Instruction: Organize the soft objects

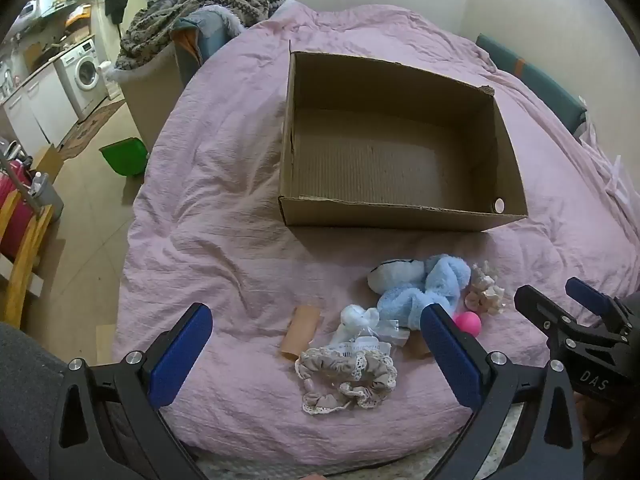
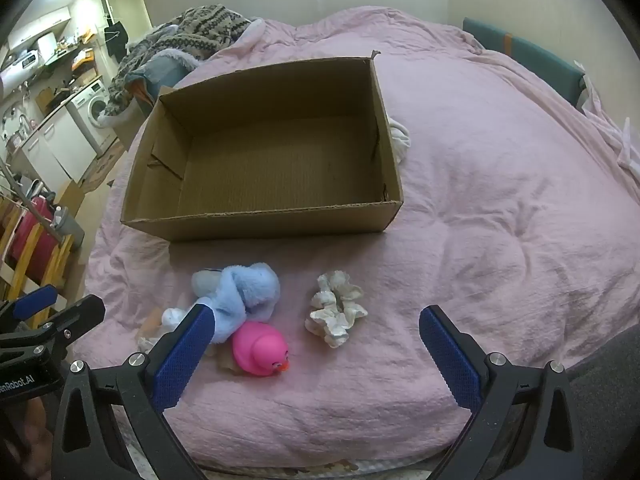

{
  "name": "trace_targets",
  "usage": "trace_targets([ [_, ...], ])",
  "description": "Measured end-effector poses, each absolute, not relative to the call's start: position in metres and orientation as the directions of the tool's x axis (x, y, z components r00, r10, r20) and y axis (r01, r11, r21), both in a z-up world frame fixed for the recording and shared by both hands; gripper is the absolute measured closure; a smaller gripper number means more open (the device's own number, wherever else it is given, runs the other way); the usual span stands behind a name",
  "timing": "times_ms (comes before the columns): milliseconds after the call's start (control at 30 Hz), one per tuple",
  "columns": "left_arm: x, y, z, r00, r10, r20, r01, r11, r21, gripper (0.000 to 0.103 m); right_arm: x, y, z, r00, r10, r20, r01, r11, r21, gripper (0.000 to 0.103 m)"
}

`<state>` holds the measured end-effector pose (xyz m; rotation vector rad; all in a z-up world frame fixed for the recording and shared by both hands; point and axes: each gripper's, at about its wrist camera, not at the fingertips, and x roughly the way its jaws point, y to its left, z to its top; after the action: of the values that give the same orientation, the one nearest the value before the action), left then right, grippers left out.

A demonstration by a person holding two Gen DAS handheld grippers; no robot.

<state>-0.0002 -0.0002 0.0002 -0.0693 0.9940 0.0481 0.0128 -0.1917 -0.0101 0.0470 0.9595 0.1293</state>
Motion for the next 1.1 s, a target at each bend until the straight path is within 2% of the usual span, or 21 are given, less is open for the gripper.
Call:
trace_targets([
  [1100, 0.002, 0.009, -0.009, 0.523, 0.000, -0.852, -0.091, 0.994, -0.056, 0.000, 0.014, -0.192, -0.011, 0.562, 0.128, -0.817, -0.088, 0.992, 0.095, 0.000],
])
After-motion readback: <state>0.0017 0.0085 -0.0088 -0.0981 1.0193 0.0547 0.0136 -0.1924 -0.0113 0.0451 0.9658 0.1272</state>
